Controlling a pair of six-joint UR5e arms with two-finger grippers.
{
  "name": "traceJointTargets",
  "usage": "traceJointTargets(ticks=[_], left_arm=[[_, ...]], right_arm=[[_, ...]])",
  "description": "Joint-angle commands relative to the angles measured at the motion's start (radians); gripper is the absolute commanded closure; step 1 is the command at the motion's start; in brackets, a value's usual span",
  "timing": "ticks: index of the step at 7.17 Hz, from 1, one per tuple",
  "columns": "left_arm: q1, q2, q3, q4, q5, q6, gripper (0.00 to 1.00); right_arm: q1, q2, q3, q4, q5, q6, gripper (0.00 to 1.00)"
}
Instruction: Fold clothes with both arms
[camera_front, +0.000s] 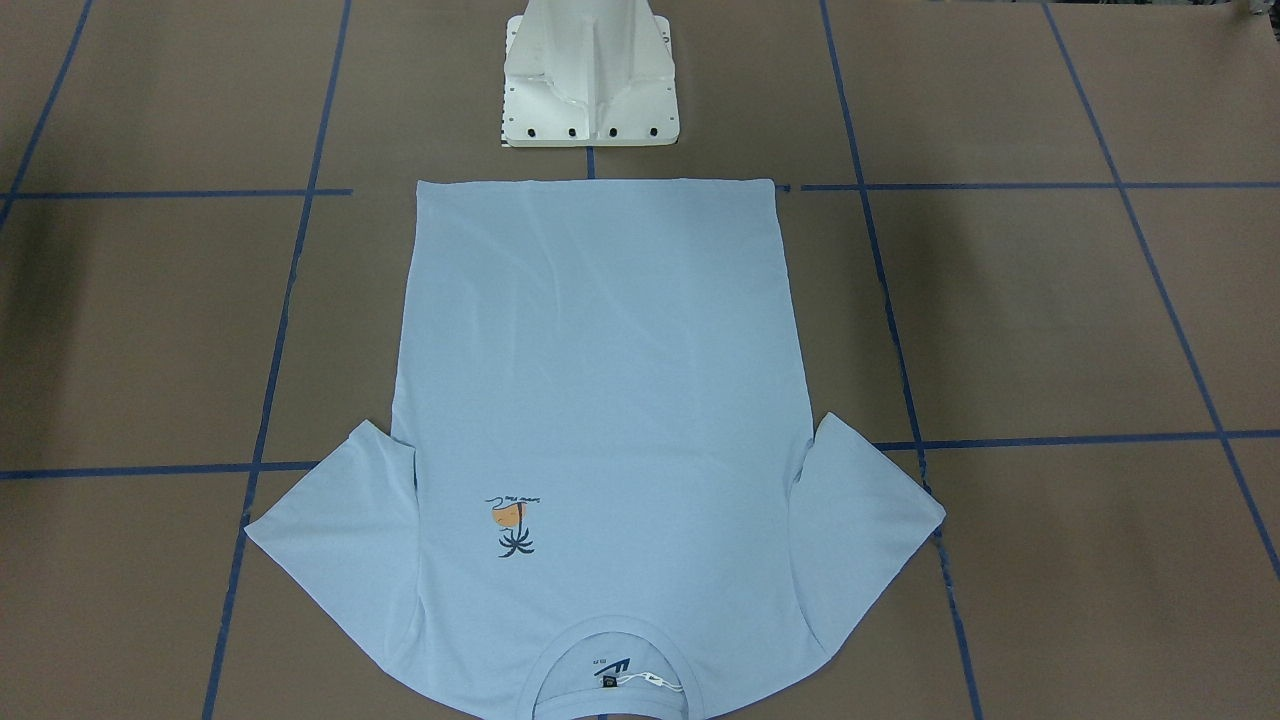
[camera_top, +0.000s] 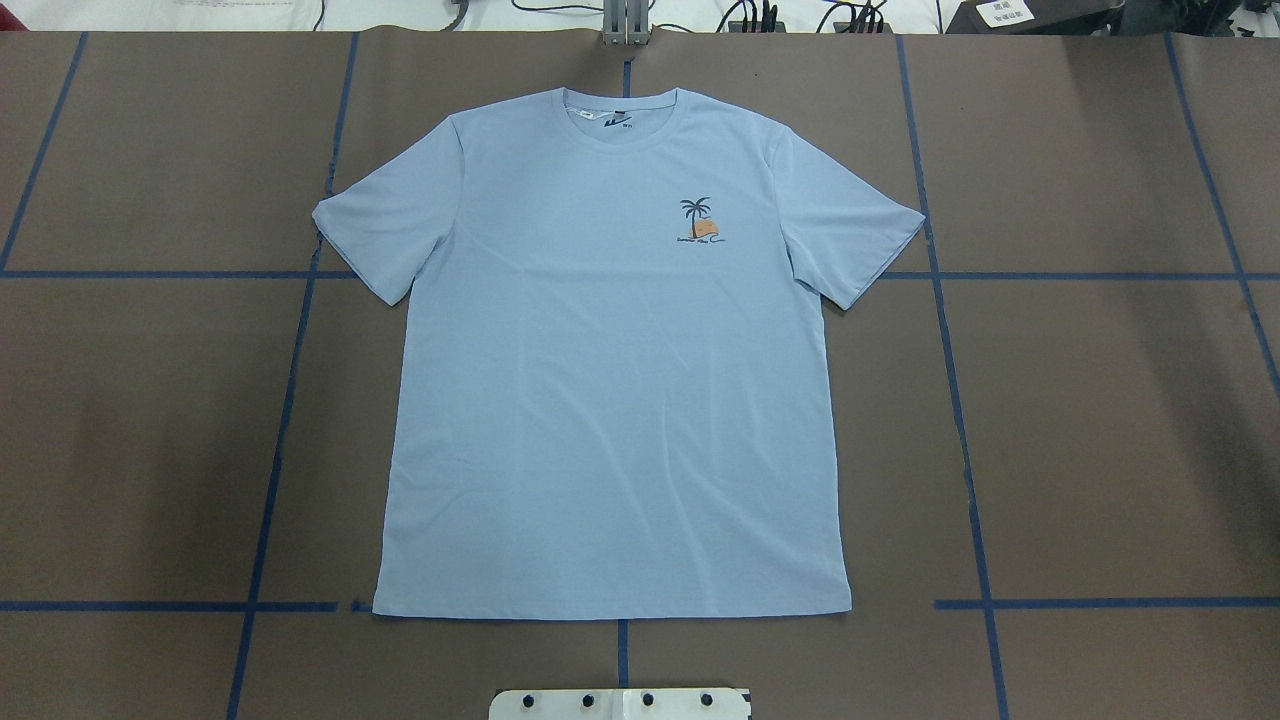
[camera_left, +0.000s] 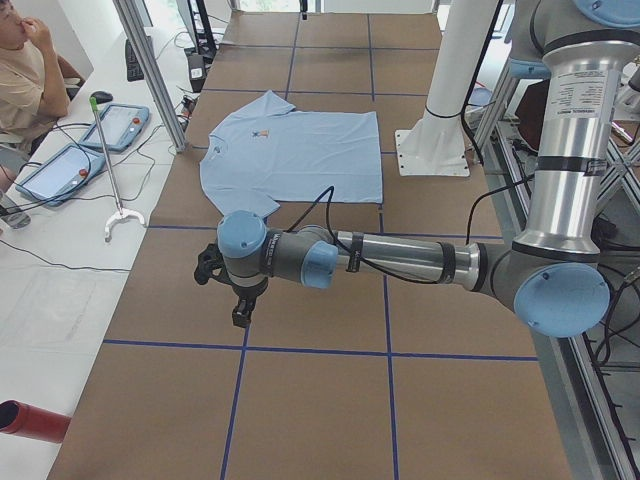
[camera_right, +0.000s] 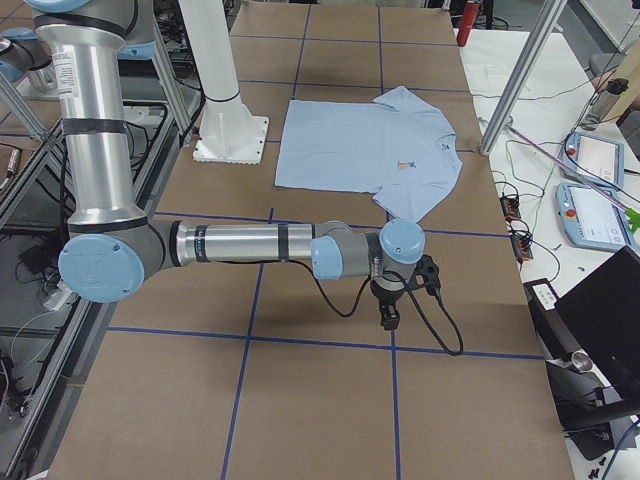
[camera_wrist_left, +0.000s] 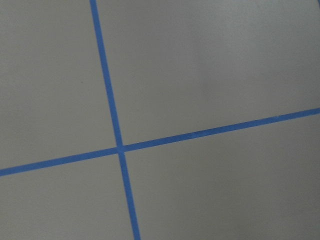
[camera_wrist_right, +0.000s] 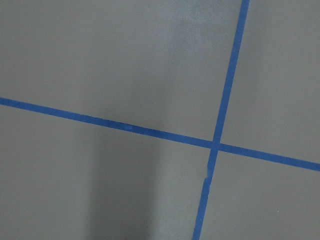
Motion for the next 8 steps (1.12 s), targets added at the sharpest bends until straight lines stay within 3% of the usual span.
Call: traceJointTargets(ticks=[1,4,6,8], left_arm=[[0.000,-0.001,-0.014,0.002,0.004,0.031,0.00],[0.011,0.002,-0.025,0.008,0.021,0.020,0.00],[0.015,-0.002,-0.056,-0.007,0.020,0.020,0.00],[0.021,-0.001,-0.047,-0.118,0.041,0.004,0.00]], right_arm=[[0.002,-0.005,-0.009,0.008,-0.003,0.000,0.00],[0.001,-0.028,-0.008,0.046,0.003,0.018,0.00],[-0.109,0.047,0.018,0.058,0.006,0.137,0.00],[-0.281,0.095,0.017,0.208,-0.009,0.362,0.00]])
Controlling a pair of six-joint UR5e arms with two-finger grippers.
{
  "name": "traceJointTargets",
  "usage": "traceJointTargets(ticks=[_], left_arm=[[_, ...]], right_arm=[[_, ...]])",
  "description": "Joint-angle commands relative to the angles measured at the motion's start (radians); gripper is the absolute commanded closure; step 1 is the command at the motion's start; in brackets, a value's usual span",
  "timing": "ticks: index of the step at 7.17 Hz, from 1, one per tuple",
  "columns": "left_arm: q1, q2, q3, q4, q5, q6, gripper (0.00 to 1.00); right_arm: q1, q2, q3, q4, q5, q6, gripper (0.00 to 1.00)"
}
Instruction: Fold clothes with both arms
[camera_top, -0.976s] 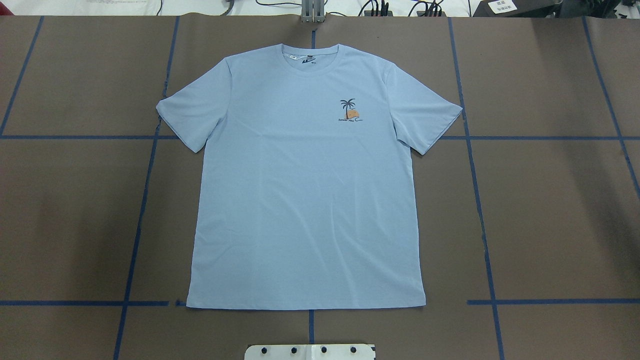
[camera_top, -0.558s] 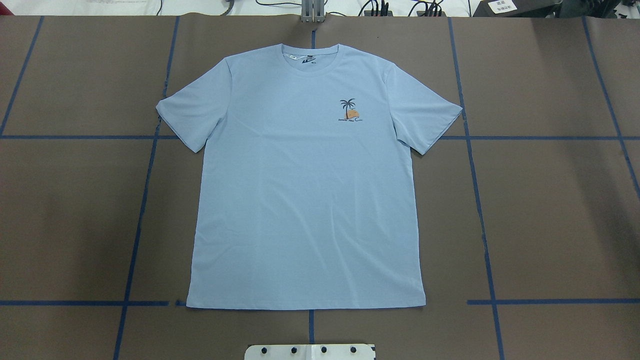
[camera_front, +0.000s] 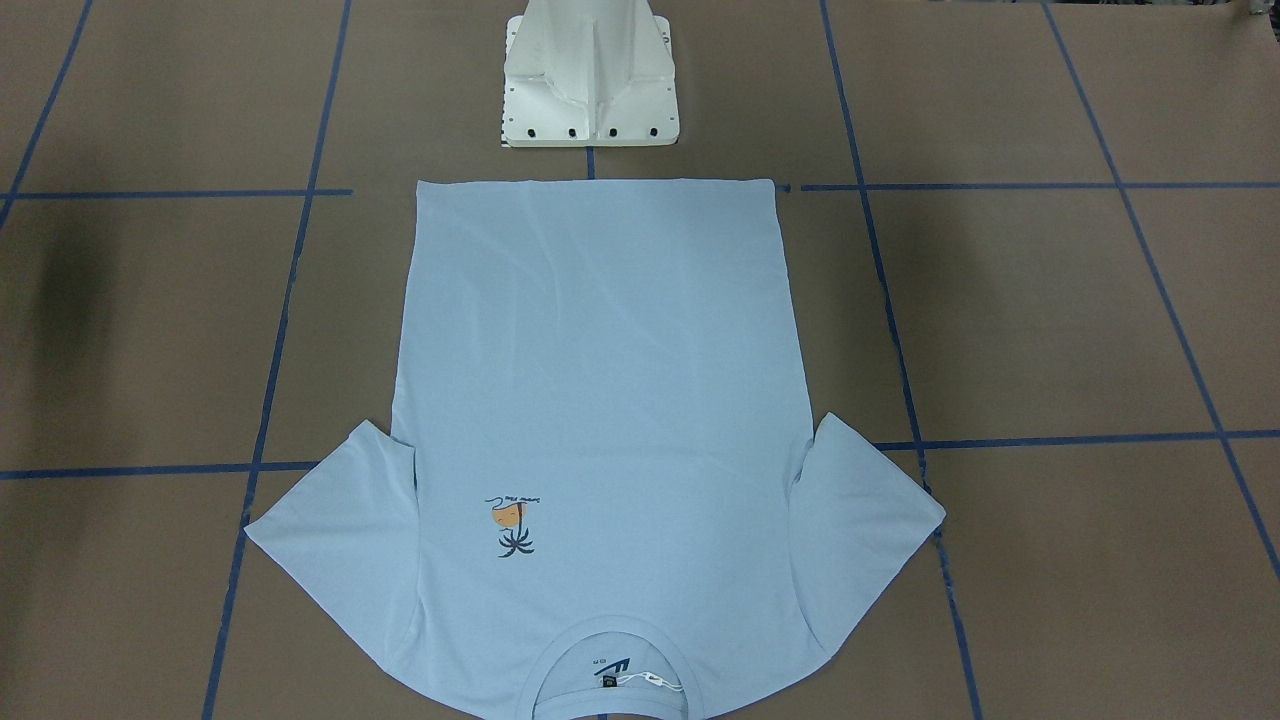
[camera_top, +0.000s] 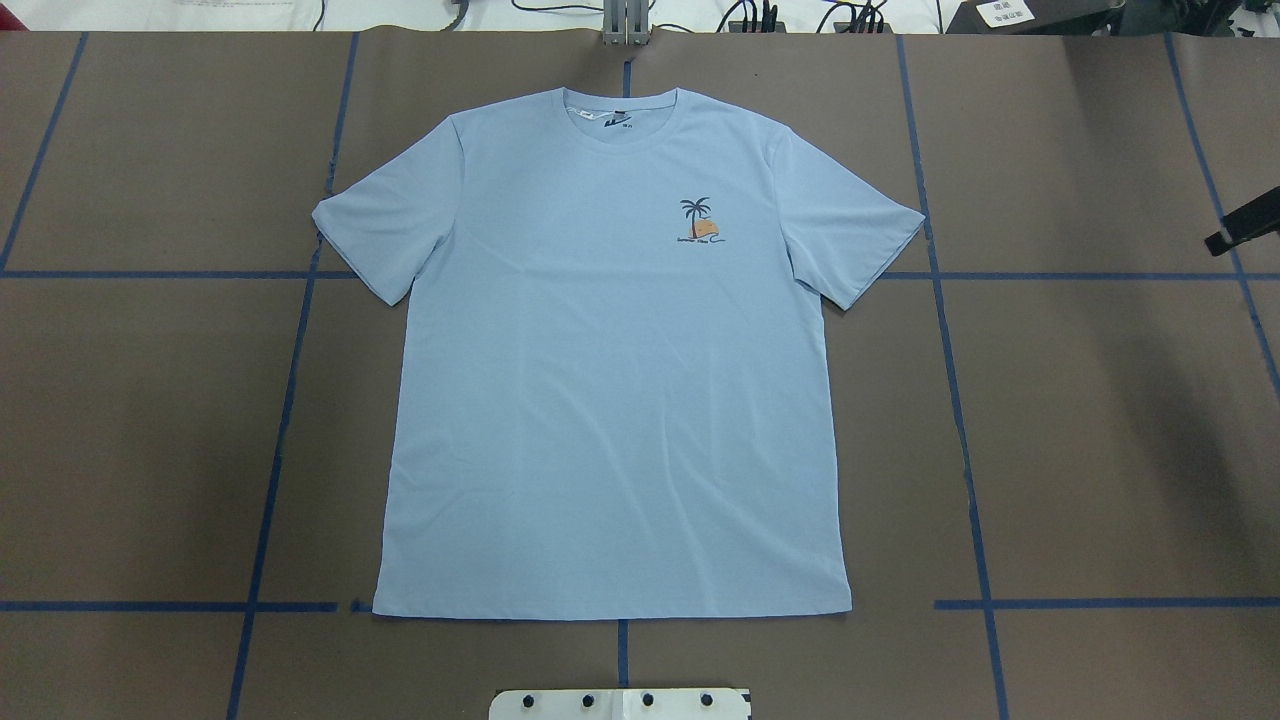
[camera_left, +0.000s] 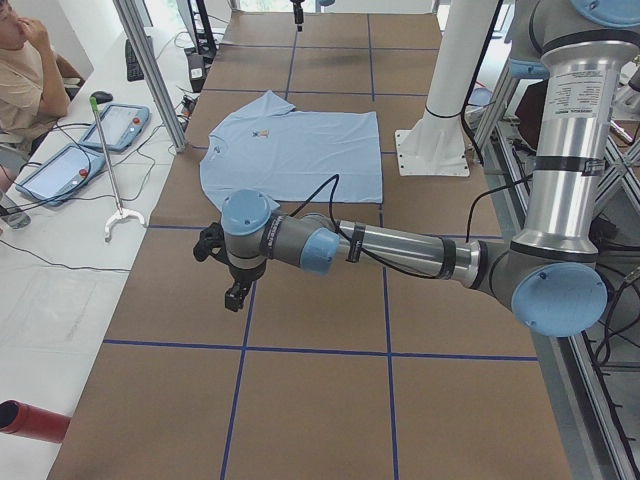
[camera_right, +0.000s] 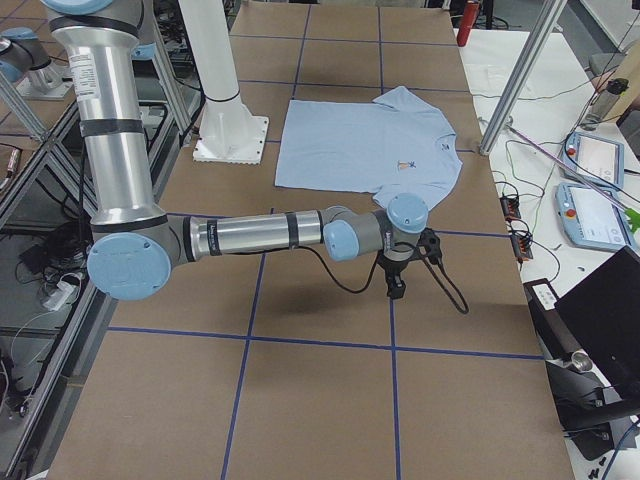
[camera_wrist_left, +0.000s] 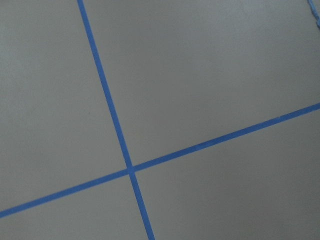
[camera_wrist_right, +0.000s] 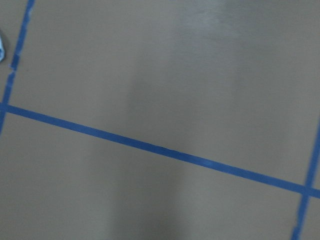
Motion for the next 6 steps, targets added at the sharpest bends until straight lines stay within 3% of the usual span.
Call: traceJointTargets(ticks=[1,3,5,6], left_arm=[[0.034,0.002,0.007,-0.063,0.010,-0.041,0.00],[0.048,0.015,0.012,-0.127,0.010,-0.047,0.00],[0.053,0.014,0.014,-0.133,0.010,-0.047,0.00],[0.053,0.014,0.012,-0.135,0.009,-0.049,0.00]], right_arm=[[-0.167,0.134,-0.030,0.129,-0.040,0.361,0.00],[-0.309,0.294,-0.074,0.130,-0.284,0.661,0.00],[-0.327,0.381,-0.174,0.166,-0.385,0.798,0.04],[-0.350,0.376,-0.233,0.320,-0.463,0.882,0.13]])
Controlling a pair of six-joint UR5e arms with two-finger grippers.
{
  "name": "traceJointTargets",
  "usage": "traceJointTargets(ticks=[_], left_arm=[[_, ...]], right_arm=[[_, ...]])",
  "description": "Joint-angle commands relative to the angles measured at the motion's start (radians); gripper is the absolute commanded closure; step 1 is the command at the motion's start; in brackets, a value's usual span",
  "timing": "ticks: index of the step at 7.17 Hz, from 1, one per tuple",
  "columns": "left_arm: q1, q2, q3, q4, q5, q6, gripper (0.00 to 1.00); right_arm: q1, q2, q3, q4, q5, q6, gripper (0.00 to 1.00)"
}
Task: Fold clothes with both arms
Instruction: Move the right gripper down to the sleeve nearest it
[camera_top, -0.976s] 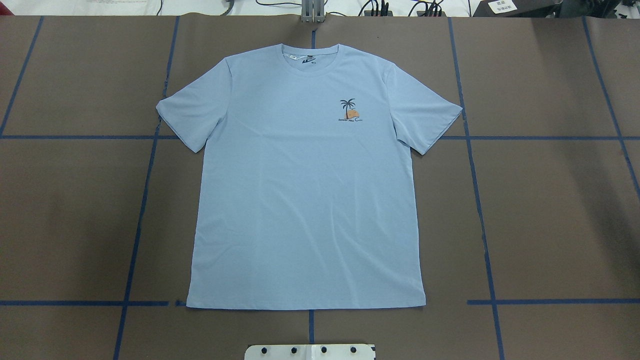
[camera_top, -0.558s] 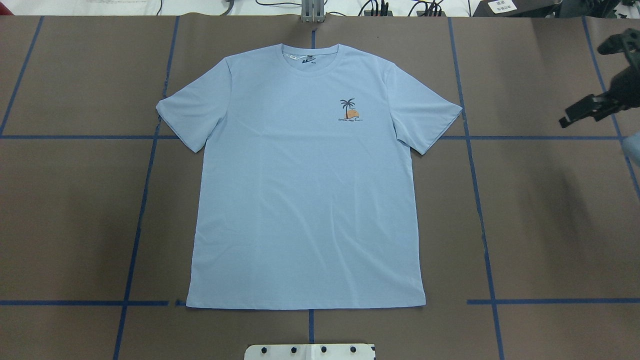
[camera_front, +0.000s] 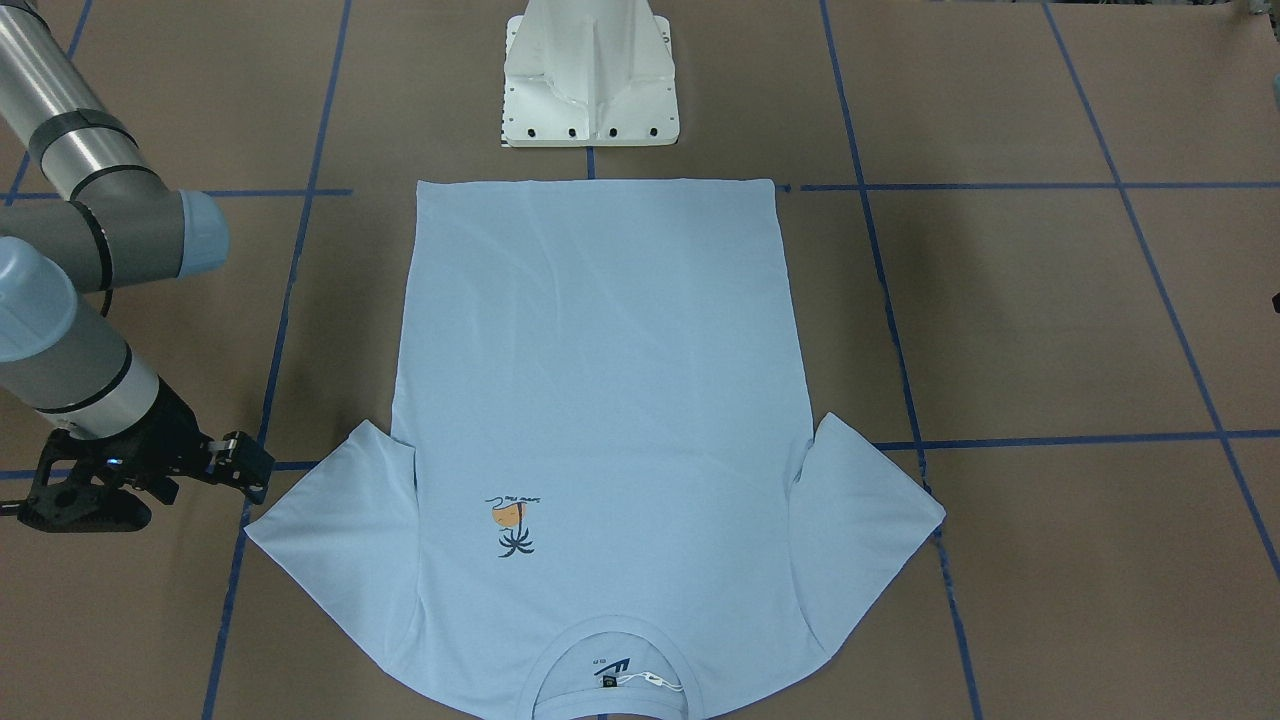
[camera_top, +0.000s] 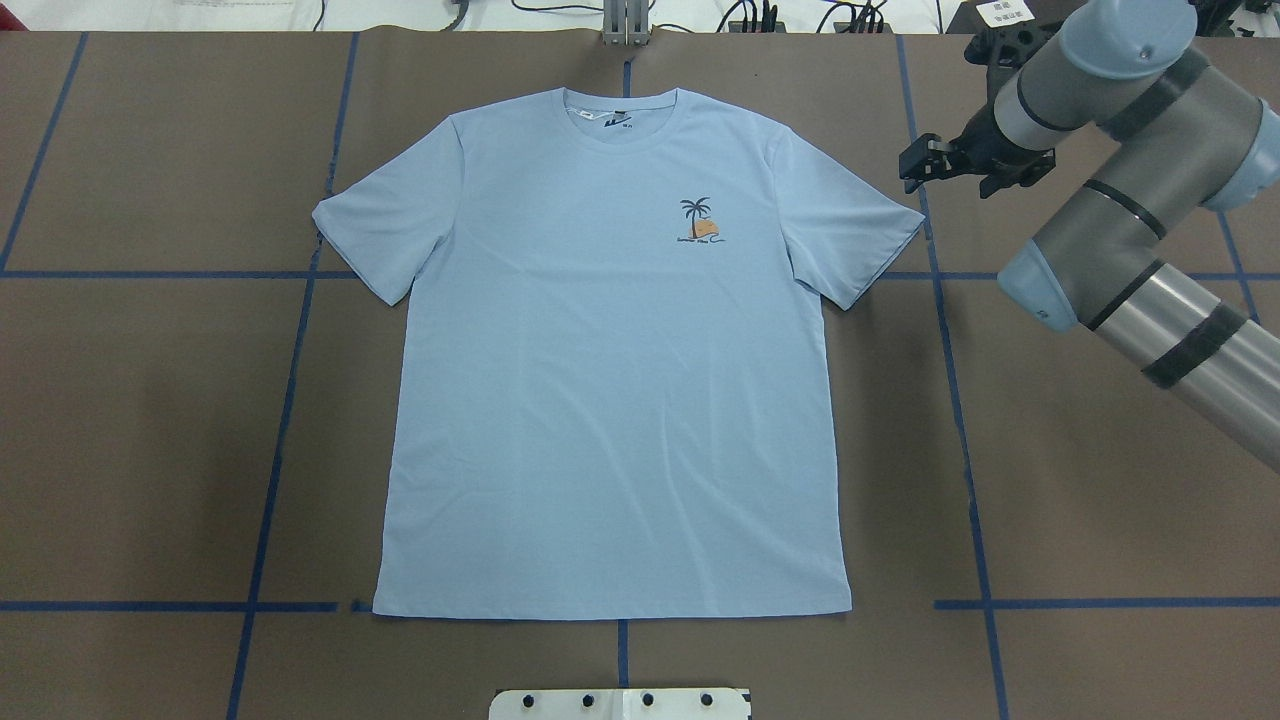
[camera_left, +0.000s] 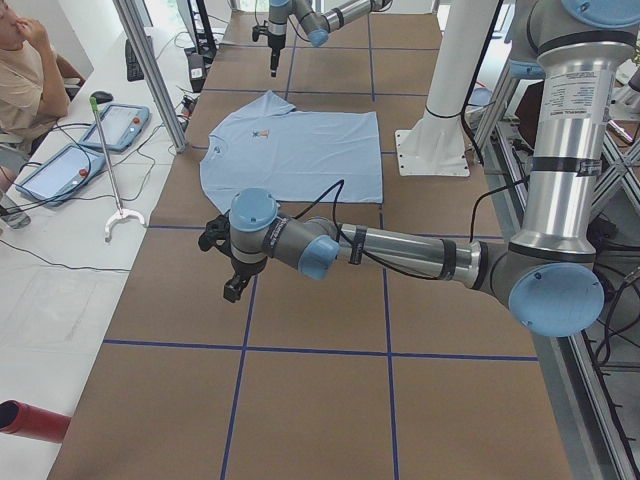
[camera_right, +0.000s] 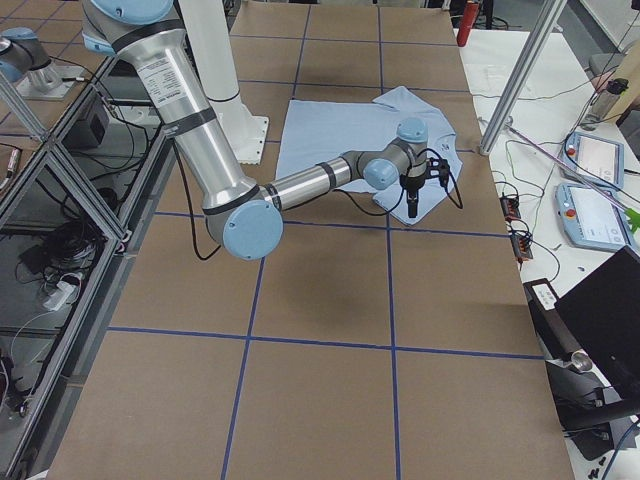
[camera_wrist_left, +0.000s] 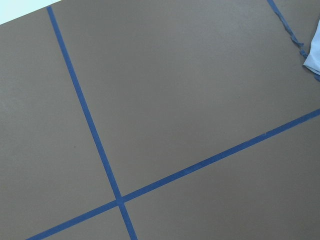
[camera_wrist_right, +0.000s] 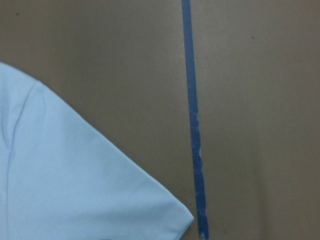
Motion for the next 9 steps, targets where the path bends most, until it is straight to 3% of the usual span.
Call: traceJointTargets(ticks=[1,4,5,7,8,9], left_arm=[[0.001,0.001,0.003,-0.004,0.001,-0.005,0.00],[0.001,0.002,0.007,-0.004,0.001,-0.005,0.00],[0.001,0.002,0.009,-0.004,0.001,-0.005,0.00],[0.001,0.002,0.007,-0.004,0.001,-0.008,0.00],[0.001,0.004,0.007,-0.006,-0.001,-0.008,0.00],[0.001,0.004,0.009,-0.004,-0.001,-0.008,0.00]], right_arm=[[-0.027,0.010,-0.101,0.176,-0.094,0.101,0.13],[-0.081,-0.007,-0.120,0.182,-0.123,0.100,0.17],[-0.084,-0.013,-0.119,0.184,-0.129,0.097,0.25],[-0.083,-0.022,-0.117,0.184,-0.125,0.097,0.89],[-0.081,-0.022,-0.115,0.183,-0.122,0.097,1.00],[-0.081,-0.018,-0.114,0.183,-0.122,0.097,1.00]])
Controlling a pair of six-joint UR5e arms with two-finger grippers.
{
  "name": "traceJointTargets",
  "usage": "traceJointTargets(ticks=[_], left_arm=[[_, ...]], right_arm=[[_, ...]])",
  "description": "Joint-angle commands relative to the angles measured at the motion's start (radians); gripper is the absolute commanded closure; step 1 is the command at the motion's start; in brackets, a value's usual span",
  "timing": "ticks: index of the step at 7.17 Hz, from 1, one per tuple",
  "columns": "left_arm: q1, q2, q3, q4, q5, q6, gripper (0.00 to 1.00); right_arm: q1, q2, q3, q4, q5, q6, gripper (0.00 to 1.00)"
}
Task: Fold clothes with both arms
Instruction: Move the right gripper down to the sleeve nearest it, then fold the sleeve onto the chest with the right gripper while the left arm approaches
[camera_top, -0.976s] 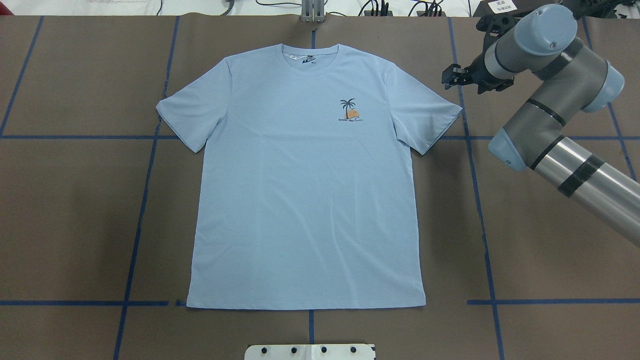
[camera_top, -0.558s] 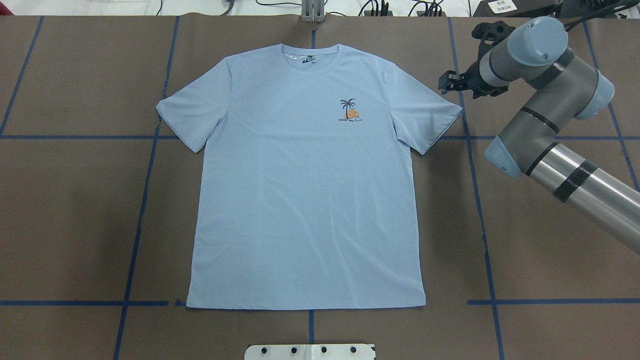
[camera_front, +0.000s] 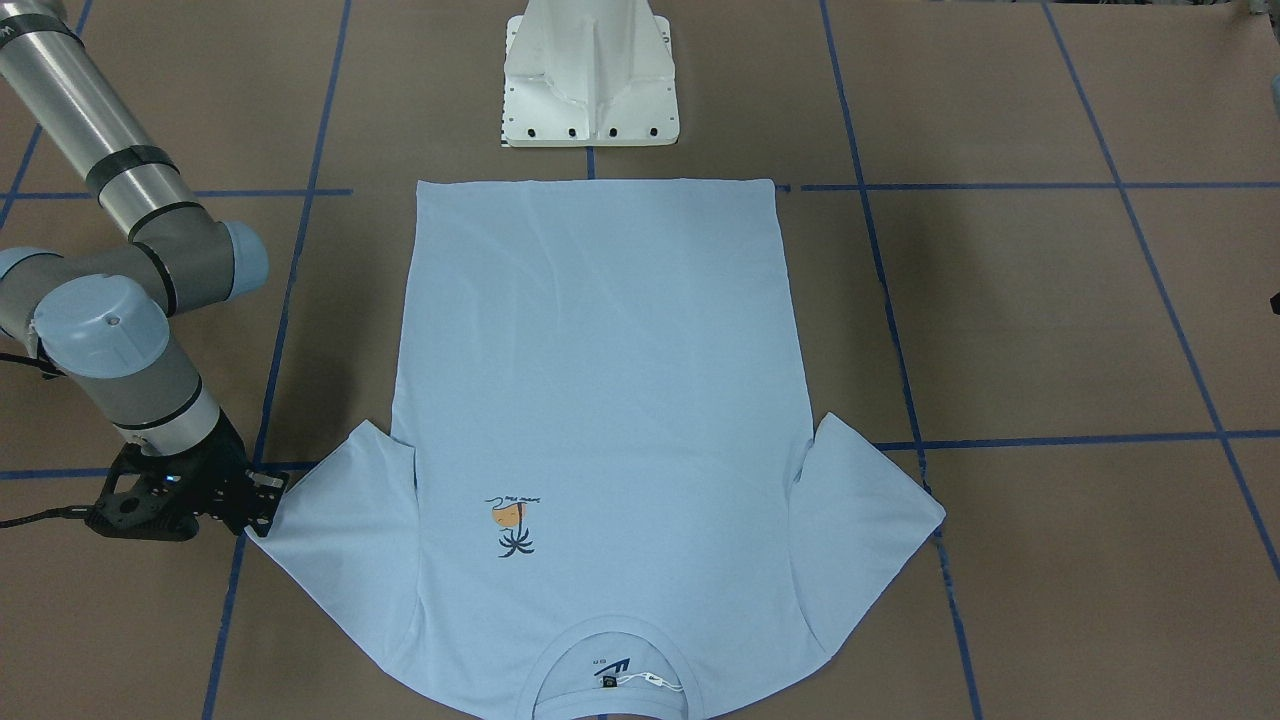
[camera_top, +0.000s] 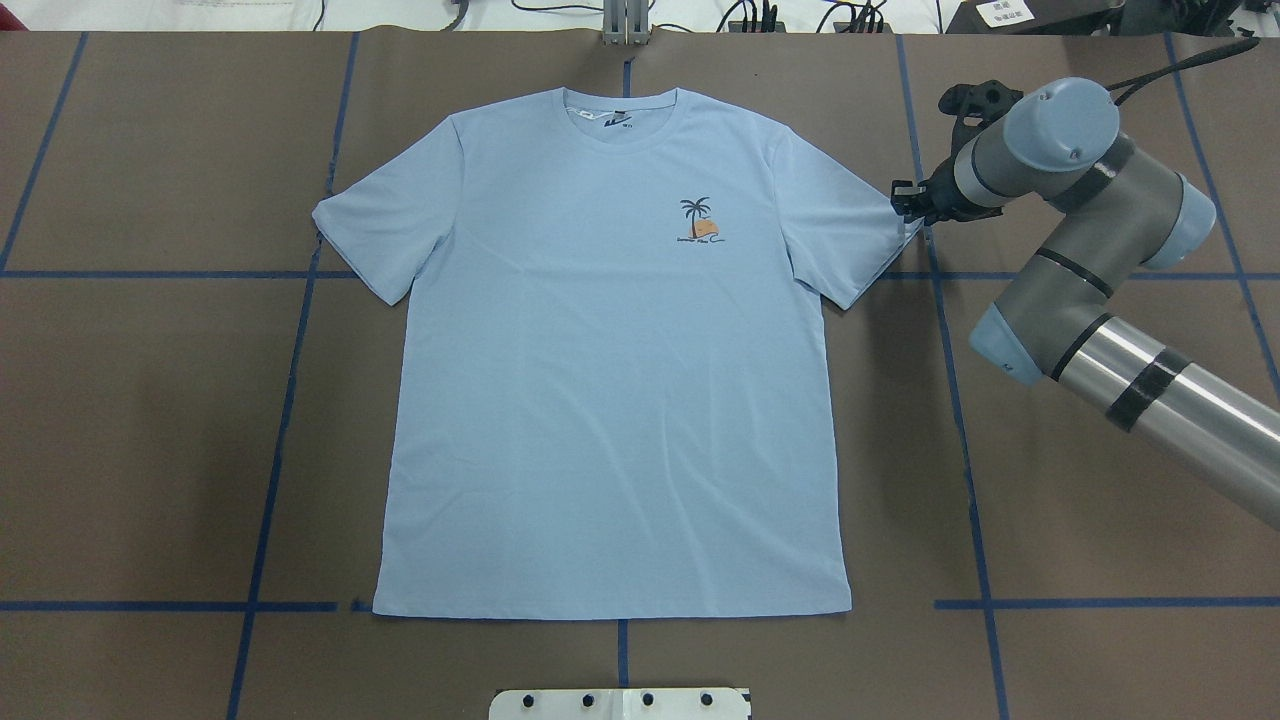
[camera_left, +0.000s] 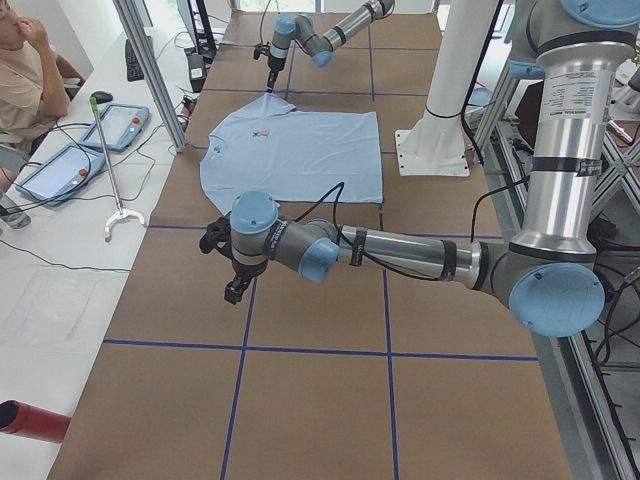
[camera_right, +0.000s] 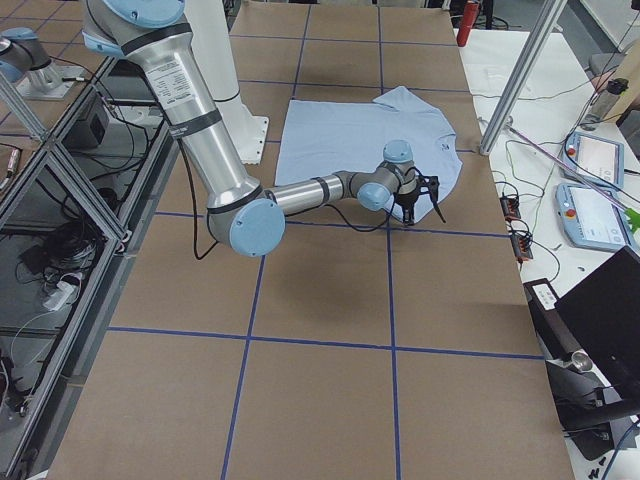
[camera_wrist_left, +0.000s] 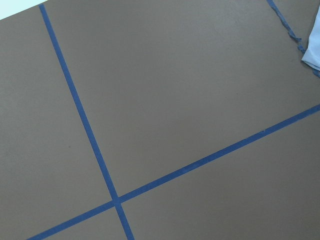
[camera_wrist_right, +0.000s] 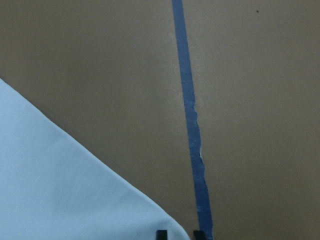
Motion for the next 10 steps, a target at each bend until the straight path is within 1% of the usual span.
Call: traceJointTargets(ticks=[1,2,3,4,5,6,7,8,9,10], left_arm=[[0.000,0.000,0.001,0.001,0.000,-0.002,0.00],[0.000,0.000,0.000,0.001,0.000,-0.002,0.00],[0.000,0.000,0.000,0.001,0.000,-0.003,0.00],[0.000,0.000,0.000,0.001,0.000,-0.003,0.00],[0.000,-0.001,0.000,0.001,0.000,-0.003,0.00],[0.000,-0.001,-0.003,-0.007,0.000,-0.008,0.00],[0.000,-0.001,-0.002,-0.022,0.000,-0.026,0.00],[0.000,-0.003,-0.003,-0.030,0.000,-0.051,0.00],[0.011,-0.006,-0.002,-0.053,-0.002,-0.098,0.00],[0.058,-0.016,0.006,-0.138,0.000,-0.155,0.00]], right_arm=[[-0.001,0.011,0.012,-0.004,0.004,0.009,1.00],[-0.010,0.014,0.055,-0.010,0.022,0.020,1.00],[-0.060,0.080,0.055,-0.013,0.018,0.129,1.00],[-0.090,0.159,0.035,-0.014,0.015,0.269,1.00],[-0.117,0.248,-0.039,-0.011,-0.011,0.346,1.00],[-0.166,0.393,-0.209,-0.007,-0.124,0.386,1.00],[-0.170,0.445,-0.265,-0.005,-0.134,0.388,1.00],[-0.187,0.468,-0.275,-0.004,-0.146,0.381,0.01],[-0.208,0.490,-0.282,-0.002,-0.178,0.384,0.00],[-0.220,0.511,-0.281,-0.002,-0.178,0.388,0.00]])
